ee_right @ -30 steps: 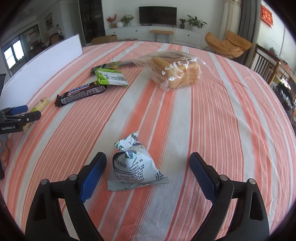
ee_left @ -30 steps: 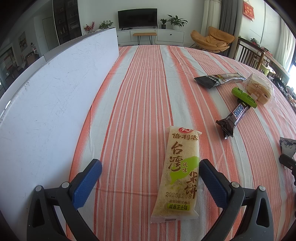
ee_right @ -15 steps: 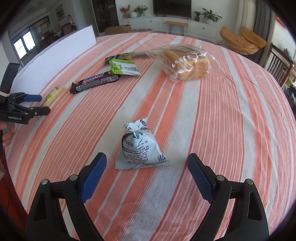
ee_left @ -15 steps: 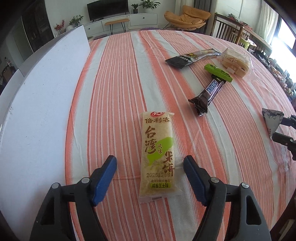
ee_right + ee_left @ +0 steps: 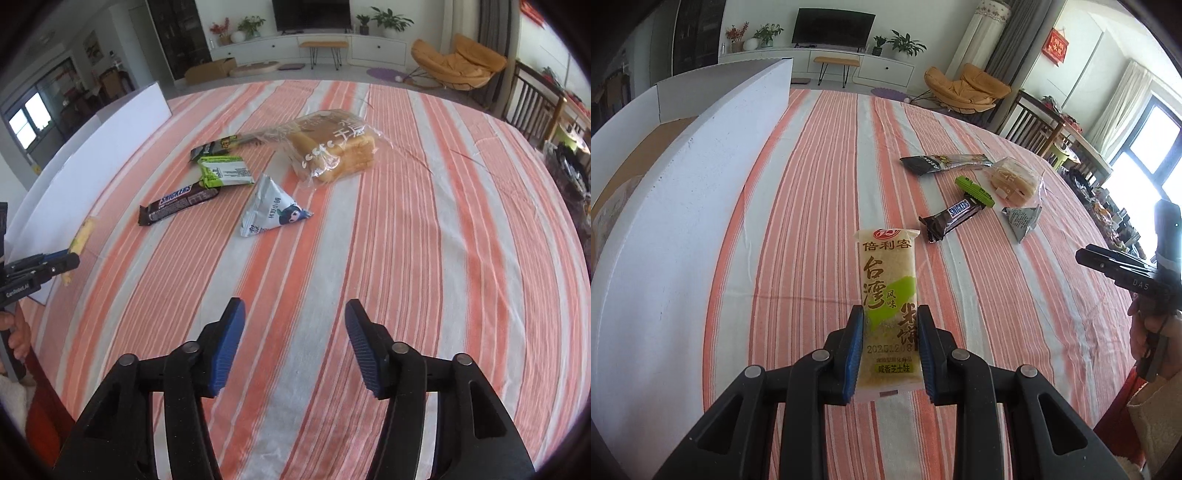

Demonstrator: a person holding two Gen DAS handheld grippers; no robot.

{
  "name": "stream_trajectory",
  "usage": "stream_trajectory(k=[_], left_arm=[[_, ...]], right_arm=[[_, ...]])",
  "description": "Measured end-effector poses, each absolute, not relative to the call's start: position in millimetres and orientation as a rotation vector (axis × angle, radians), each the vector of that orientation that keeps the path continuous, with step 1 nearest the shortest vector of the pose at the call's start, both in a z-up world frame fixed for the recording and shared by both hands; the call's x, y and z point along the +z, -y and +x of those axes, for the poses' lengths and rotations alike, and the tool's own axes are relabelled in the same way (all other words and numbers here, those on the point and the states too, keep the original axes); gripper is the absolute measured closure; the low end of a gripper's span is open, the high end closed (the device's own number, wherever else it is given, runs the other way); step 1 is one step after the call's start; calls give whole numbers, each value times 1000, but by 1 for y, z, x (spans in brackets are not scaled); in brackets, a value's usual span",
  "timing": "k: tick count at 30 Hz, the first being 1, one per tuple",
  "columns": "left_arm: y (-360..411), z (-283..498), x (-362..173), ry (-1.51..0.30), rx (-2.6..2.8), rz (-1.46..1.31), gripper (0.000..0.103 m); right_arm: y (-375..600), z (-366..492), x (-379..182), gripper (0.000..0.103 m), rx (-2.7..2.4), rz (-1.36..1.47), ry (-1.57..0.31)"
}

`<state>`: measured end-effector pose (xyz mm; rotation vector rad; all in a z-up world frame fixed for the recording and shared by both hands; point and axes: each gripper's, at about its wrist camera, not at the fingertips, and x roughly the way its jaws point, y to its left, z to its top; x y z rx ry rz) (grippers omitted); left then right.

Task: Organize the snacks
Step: 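Close the left tool on the rice-cake bar, carry both snacks into the box, open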

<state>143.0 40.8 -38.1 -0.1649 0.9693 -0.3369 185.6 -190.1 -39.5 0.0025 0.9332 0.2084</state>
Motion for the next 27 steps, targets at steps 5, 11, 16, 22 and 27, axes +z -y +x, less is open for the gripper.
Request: stream_trajectory(k=[5, 11, 16, 22, 27], left_arm=[[-45, 127, -39, -964, -342, -235, 76], [-54, 109, -35, -948, -344, -245, 76], [-56, 104, -25, -922, -383, -308, 76], [-80, 104, 21, -860, -446, -429, 76], [-156, 110, 77, -767, -288, -402, 76]], right_arm=[[157, 246, -51, 33, 188, -91, -907], [148, 263, -79, 68, 187, -126, -953], [166, 235, -51, 70, 231, 9, -936], [117, 207, 14, 71, 412, 65, -918], [5, 194, 85, 71, 691, 92, -831]])
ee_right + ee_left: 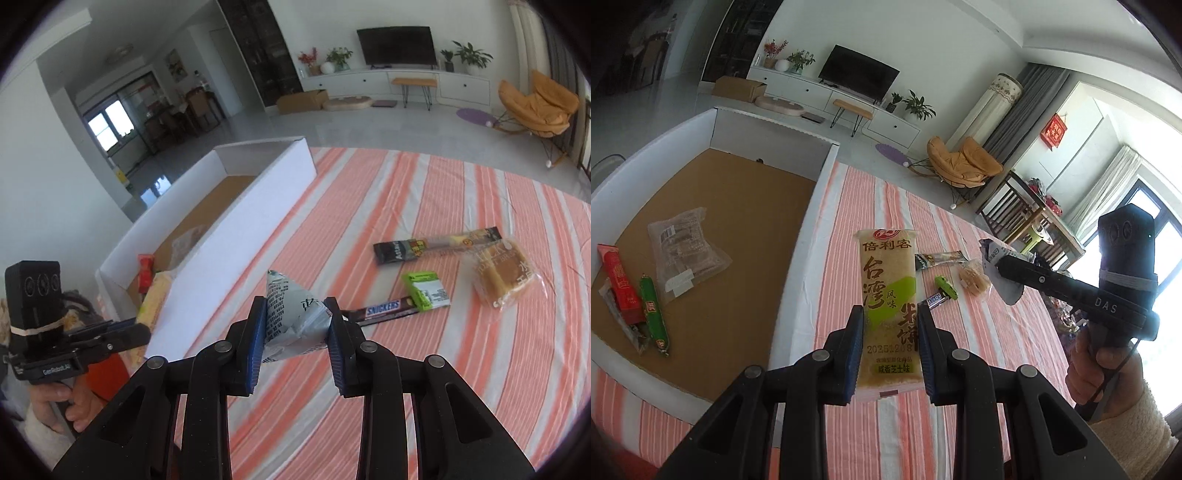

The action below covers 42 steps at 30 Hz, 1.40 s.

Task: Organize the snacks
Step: 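Close the left tool on the rice-cake bar, carry both snacks into the box, open, then move both empty tools back over the table toward the Snickers bar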

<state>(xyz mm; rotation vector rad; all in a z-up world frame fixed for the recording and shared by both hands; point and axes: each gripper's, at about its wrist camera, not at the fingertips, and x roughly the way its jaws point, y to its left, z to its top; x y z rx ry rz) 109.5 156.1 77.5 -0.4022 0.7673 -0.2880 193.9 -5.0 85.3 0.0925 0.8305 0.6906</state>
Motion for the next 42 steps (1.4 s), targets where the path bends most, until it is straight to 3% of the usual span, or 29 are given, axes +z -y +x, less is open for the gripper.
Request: stream_trajectory(k=[6, 7, 8, 9, 10, 17, 20, 25, 29, 36, 42], left_arm=[[-255, 119, 89, -756, 12, -331, 76], [-265, 122, 84, -773, 62, -318, 69], [-274, 126, 73, -797, 104, -309, 62], [-283, 130, 64, -819, 141, -305, 42], [-289, 130, 53, -834, 172, -299, 31], [-280, 106, 23, -820, 164, -337, 30], [-239, 97, 32, -800, 62, -314, 29], [-145, 97, 46, -790, -161, -229, 16], [-66, 114, 24, -872, -316, -177, 10], [23, 155, -60, -1028, -328, -30, 11], [46, 171, -81, -971, -281, 113, 11]], right_arm=[[-129, 189, 112, 68, 901, 59, -823], [-148, 192, 107, 65, 913, 51, -836], [-162, 196, 100, 50, 917, 42, -866], [-172, 199, 94, 35, 902, 35, -889], [-176, 200, 89, 35, 880, 33, -898], [-95, 196, 54, 33, 751, 1, -841], [-26, 192, 14, 31, 571, -115, -826], [111, 184, -59, 31, 220, -158, -907], [194, 167, -74, 31, 39, -88, -906], [237, 157, -86, 31, -38, 28, -882], [240, 160, -88, 24, -64, 37, -890]])
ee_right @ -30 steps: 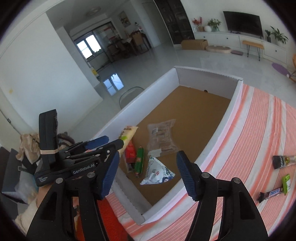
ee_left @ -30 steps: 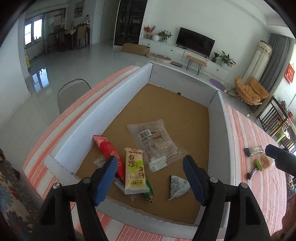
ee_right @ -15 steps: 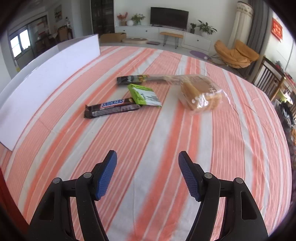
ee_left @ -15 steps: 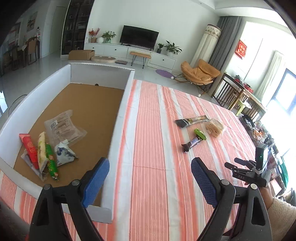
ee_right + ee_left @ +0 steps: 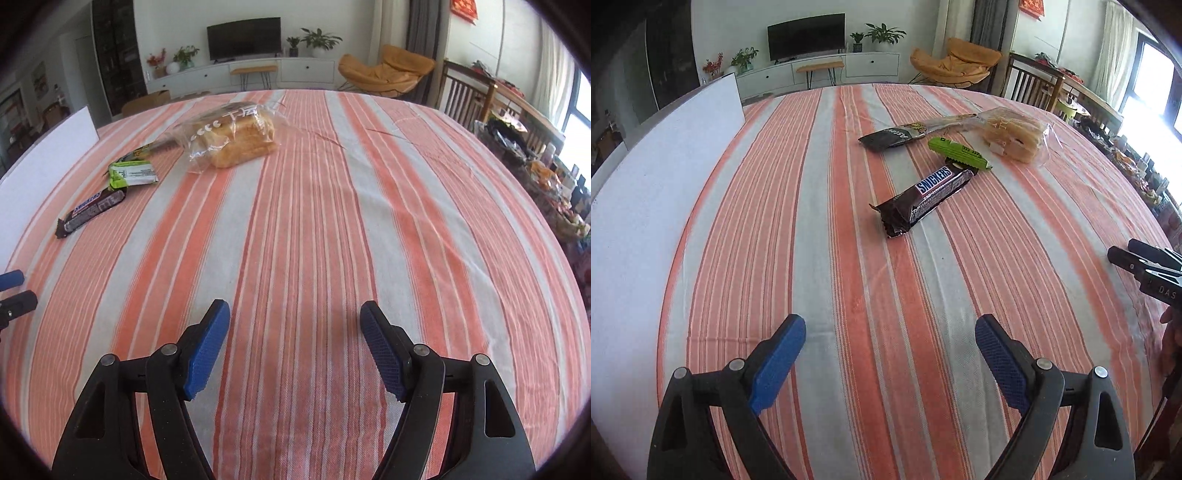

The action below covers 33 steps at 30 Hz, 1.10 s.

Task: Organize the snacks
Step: 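Move both empty tools back over the table toward the Snickers bar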

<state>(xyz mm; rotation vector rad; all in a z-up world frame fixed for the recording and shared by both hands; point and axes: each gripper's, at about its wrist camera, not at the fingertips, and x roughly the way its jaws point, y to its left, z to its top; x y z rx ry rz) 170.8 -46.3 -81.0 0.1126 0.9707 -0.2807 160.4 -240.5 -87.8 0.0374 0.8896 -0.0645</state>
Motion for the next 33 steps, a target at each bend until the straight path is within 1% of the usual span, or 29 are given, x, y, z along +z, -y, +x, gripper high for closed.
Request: stream_trajectory(k=[2, 6, 12, 14, 18, 20, 21, 22, 23, 25, 27, 30, 33], left_arm=[[48, 174, -84, -953, -267, 150, 10], [45, 174, -85, -943, -257, 145, 0], [48, 180, -83, -966, -287, 165, 0], [50, 194, -79, -998, -311, 167, 2], [59, 231, -59, -985, -331, 147, 3], [72, 249, -56, -985, -355, 181, 8], [81, 257, -58, -997, -367, 216, 15], [90, 264, -62, -1014, -380, 252, 25], [100, 269, -66, -1031, -397, 284, 31], [111, 273, -70, -1030, -436, 291, 66], [112, 273, -68, -1029, -437, 246, 86], [98, 261, -67, -1025, -393, 153, 86], [67, 233, -69, -1035, -307, 75, 86]], right_arm=[[241, 159, -91, 21, -62, 36, -893], [239, 156, -94, 18, -57, 35, -895], [239, 156, -96, 15, -49, 34, -897], [239, 155, -97, 14, -46, 36, -897], [239, 155, -97, 13, -44, 36, -897], [238, 156, -97, 12, -41, 34, -899], [238, 156, -97, 12, -40, 34, -899], [238, 156, -97, 12, -40, 35, -899], [238, 156, -97, 12, -40, 35, -899], [238, 156, -97, 12, -40, 35, -899], [238, 156, -98, 12, -40, 35, -899], [238, 156, -98, 12, -40, 35, -900], [238, 156, -98, 12, -40, 35, -899]])
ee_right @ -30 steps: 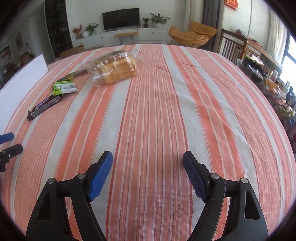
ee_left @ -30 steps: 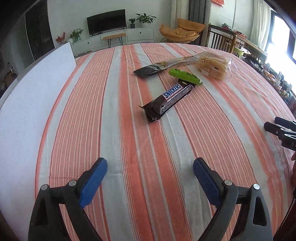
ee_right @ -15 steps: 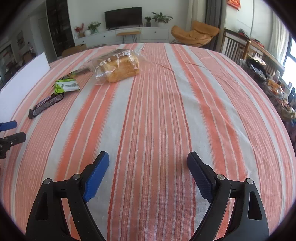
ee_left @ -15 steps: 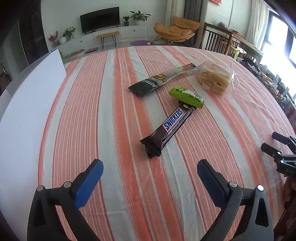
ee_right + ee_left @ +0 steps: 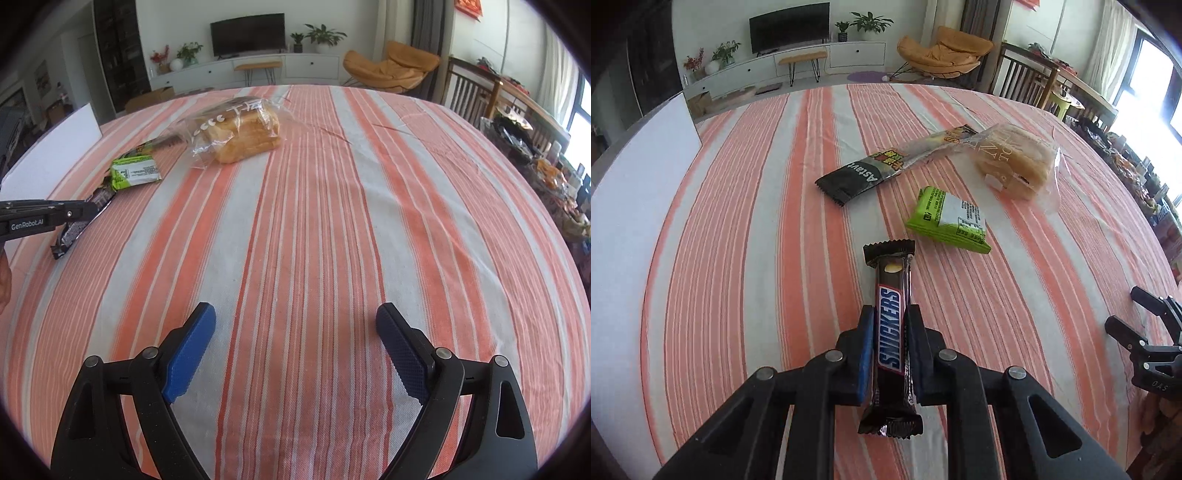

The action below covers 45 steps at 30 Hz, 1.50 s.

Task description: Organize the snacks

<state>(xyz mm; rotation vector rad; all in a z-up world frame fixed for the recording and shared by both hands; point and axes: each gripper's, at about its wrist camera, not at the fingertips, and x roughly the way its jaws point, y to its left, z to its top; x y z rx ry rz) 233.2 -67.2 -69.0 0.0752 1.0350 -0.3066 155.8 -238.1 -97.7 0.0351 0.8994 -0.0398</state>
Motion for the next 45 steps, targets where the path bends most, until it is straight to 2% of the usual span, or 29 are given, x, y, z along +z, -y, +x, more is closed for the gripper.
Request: stream_trajectory(k=[6, 8, 10, 19, 23, 27, 31, 37, 38, 39, 40, 45], left_arm=[[7, 186, -70, -995, -197, 3, 84], [-2, 184, -72, -984, -176, 19, 67], [-6, 187, -75, -973, -154, 28, 26], [-16, 203, -87, -945, -81, 62, 2], [-16, 206, -87, -949, -78, 57, 0], [-17, 205, -86, -949, -78, 55, 0], [-17, 205, -86, -949, -78, 55, 0], [-17, 204, -86, -949, -79, 55, 0], [-17, 205, -86, -949, -79, 54, 0], [-17, 205, -86, -949, -79, 54, 0], [-17, 206, -86, -949, -80, 54, 0], [-17, 207, -86, -949, -80, 54, 0]], right_arm=[[238, 156, -97, 12, -40, 35, -900], [238, 156, -98, 12, -40, 35, -900], [238, 156, -97, 12, -40, 35, -900], [238, 156, -97, 12, -40, 34, -900], [236, 157, -96, 12, -76, 51, -922], [208, 179, -75, 15, 59, 272, -984], [144, 246, -66, 16, 170, 299, -1094], [89, 321, -85, 18, 4, 218, -1167], [82, 323, -86, 29, -21, 171, -1162], [77, 323, -86, 47, -47, 114, -1147], [76, 321, -88, 50, -43, 96, -1139], [104, 283, -91, 51, 49, 40, -1123]])
